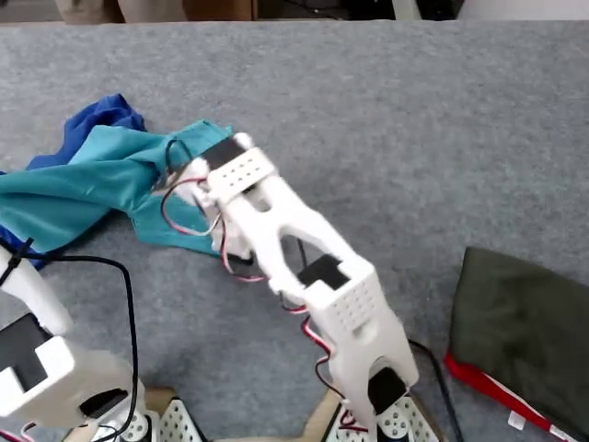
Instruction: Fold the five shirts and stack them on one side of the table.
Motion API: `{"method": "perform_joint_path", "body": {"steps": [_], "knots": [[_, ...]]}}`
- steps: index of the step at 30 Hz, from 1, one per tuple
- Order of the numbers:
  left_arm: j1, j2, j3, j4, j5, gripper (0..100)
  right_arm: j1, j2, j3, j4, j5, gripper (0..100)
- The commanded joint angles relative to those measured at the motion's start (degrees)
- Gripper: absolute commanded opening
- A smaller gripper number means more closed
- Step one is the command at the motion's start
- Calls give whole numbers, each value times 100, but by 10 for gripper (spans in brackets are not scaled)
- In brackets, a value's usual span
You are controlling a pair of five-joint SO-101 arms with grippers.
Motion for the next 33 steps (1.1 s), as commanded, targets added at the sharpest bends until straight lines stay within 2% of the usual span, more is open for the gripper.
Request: {"method": "perform_joint_path", "body": {"steps": [1,5,16,27,33], "knots": [[-26,-22,-264,53,-114,18,-338,-303,31,-132,26,231],[-18,-22,-264,53,-167,18,-497,-541,57,-352,18,231],[0,-22,-264,53,-132,18,-505,13,163,-1451,-141,231],[0,-22,-264,53,-141,18,-629,338,154,-1538,-255,231],[-9,-22,-264,53,-158,18,-602,356,224,-1231,-255,231]]}}
